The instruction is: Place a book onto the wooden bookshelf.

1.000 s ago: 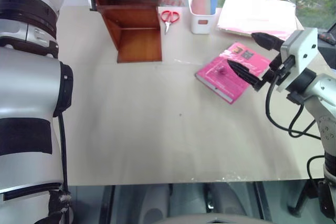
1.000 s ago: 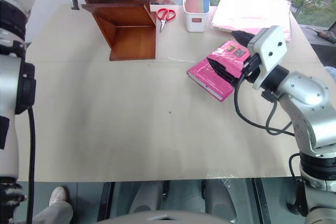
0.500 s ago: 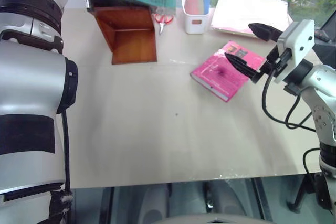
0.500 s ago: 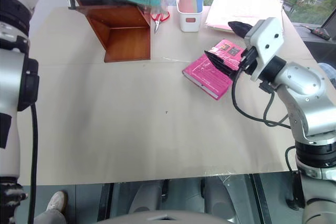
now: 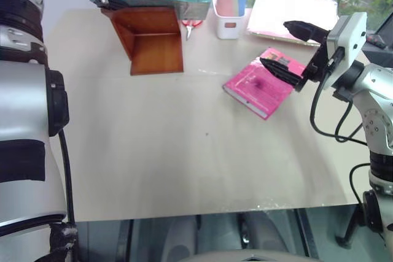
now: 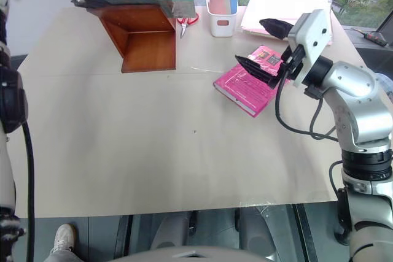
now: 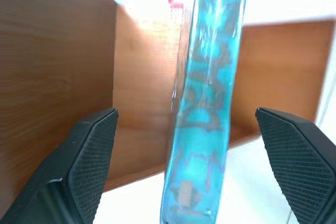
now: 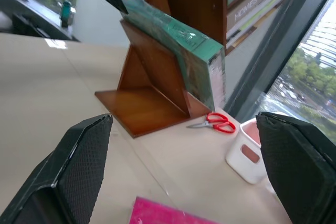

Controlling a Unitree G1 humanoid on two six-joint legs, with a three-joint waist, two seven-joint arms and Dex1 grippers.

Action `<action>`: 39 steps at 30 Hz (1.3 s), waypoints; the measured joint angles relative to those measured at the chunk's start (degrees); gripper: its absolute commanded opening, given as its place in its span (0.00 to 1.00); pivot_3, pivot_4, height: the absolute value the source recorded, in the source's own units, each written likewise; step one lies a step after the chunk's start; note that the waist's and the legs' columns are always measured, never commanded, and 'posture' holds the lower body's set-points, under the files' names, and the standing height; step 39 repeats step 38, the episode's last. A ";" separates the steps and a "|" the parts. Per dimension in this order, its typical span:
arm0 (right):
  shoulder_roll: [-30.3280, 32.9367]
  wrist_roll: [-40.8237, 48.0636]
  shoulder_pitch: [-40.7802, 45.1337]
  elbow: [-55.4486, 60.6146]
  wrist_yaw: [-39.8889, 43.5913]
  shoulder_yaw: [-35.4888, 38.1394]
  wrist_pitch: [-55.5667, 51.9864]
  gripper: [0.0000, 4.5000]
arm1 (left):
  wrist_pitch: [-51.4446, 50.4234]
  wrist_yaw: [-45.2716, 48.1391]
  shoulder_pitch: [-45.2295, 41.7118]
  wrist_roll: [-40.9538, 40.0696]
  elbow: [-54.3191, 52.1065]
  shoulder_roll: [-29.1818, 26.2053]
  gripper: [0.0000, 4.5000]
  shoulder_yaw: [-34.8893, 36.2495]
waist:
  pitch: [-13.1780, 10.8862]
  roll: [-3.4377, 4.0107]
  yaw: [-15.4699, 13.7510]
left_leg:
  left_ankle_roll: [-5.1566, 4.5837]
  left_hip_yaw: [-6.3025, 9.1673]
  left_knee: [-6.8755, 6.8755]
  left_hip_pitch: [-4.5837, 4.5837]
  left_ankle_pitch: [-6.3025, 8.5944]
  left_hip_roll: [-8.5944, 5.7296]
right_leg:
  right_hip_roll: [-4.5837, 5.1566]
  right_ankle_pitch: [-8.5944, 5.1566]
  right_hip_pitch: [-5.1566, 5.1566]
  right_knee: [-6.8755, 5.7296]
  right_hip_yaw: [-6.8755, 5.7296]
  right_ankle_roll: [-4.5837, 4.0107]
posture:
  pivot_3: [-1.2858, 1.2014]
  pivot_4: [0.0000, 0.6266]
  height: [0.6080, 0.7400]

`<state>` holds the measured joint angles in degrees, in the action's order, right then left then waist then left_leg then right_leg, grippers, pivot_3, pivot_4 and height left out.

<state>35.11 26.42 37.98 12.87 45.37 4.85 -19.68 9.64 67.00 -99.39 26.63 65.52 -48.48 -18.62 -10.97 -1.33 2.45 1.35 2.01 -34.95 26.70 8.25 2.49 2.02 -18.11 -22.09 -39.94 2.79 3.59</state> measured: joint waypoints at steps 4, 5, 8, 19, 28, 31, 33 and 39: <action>-1.89 0.84 3.63 -2.06 0.11 0.20 0.04 1.00 | -11.32 6.92 11.15 -9.04 -17.55 -2.28 0.98 7.33 | -0.08 0.12 0.03 | 0.07 0.03 -0.12 0.01 -0.04 0.06 | -0.01 0.01 0.01 -0.10 -0.03 -0.01 | 0.52 0.24 1.00; -2.13 0.98 4.16 -2.26 0.12 0.22 0.02 1.00 | -15.16 8.08 13.90 -11.59 -22.90 -2.41 0.98 9.23 | -0.08 0.12 -0.08 | 0.12 0.04 -0.13 0.02 -0.08 0.06 | -0.01 0.01 0.02 -0.09 -0.05 -0.01 | 0.52 0.24 1.00; -2.79 2.13 4.56 -2.32 0.17 0.35 -0.13 1.00 | -30.08 10.31 20.16 -21.30 -39.91 -1.59 0.98 15.85 | -0.08 0.11 -0.25 | 0.15 0.11 -0.21 0.09 -0.09 0.05 | 0.01 0.01 0.05 -0.06 -0.11 -0.01 | 0.52 0.24 1.00; -1.59 6.13 -6.71 6.02 -3.78 2.66 -7.84 1.00 | -66.56 -7.70 49.70 -48.96 -83.22 17.32 0.98 28.96 | -0.01 0.20 -0.16 | 0.01 0.14 -0.64 -0.48 -0.01 0.03 | -0.02 0.02 0.47 -0.75 0.02 -0.02 | 0.52 0.24 1.00; 3.81 5.79 -24.03 15.64 -6.56 5.77 -13.06 1.00 | -53.31 -17.62 74.71 -47.82 -87.65 22.68 0.98 28.36 | 0.05 0.21 -0.38 | 0.02 -0.09 -0.55 -0.99 -0.02 0.09 | -0.07 0.02 0.77 -0.74 0.28 -0.04 | 0.52 0.24 1.00; 8.38 3.53 -35.50 17.45 -6.12 11.58 -14.01 1.00 | -46.17 -18.16 89.88 -47.89 -87.43 22.63 0.98 32.88 | 0.21 0.25 -0.42 | -0.01 -0.14 -0.42 -1.06 0.00 0.10 | -0.04 0.01 0.87 -0.49 0.31 -0.05 | 0.52 0.24 1.00; 9.37 2.40 -39.70 17.42 -5.76 13.25 -13.94 1.00 | -41.62 -17.95 95.67 -47.35 -85.39 21.01 0.98 35.53 | 0.22 0.23 -0.44 | 0.00 -0.11 -0.41 -1.07 0.00 0.13 | -0.07 0.00 0.87 -0.49 0.28 -0.06 | 0.52 0.24 1.00; 10.84 1.51 -43.95 16.52 -4.09 16.29 -13.37 1.00 | -38.64 -15.73 102.70 -48.85 -85.41 15.94 0.98 40.35 | 0.24 0.25 -0.46 | 0.00 -0.17 -0.42 -1.08 0.00 0.16 | -0.04 -0.03 0.95 -0.22 0.29 -0.15 | 0.52 0.24 1.00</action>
